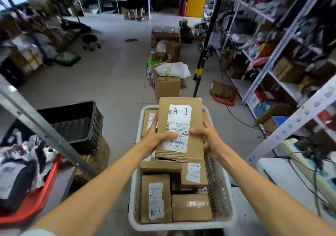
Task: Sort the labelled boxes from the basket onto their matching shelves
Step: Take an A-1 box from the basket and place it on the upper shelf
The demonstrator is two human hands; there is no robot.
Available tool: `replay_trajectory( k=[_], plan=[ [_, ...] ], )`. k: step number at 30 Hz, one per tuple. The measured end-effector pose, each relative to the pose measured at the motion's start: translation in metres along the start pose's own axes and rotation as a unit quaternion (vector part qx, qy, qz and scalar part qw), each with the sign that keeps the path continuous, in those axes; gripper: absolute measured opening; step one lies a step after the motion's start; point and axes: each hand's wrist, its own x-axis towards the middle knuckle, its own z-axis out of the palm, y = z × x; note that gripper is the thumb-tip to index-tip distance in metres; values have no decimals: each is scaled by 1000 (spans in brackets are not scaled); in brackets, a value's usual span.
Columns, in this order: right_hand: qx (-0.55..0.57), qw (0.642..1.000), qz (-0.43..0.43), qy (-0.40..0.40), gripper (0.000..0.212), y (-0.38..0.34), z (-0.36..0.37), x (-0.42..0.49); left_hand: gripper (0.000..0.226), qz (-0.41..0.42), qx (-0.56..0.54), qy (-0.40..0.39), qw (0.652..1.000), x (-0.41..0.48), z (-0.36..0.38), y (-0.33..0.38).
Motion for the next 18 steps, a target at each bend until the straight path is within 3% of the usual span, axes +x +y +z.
replay_trajectory(
  k=[2,5,12,18],
  plan=[
    [-25,999,-32,19,70,2,10,-7,95,-7,-17,-6,1000,0,-5,-4],
    [-63,996,-55,40,90,6,18,-20,93,-11,0,-29,1000,1,-11,-7],
    [-17,986,-83,144,92,36,57,-62,98,-12,73,-115,991,-7,-27,-6],
    [22,964,-58,257,77,61,74,-114,106,-39,149,-194,969,-35,-14,-18]
  ],
)
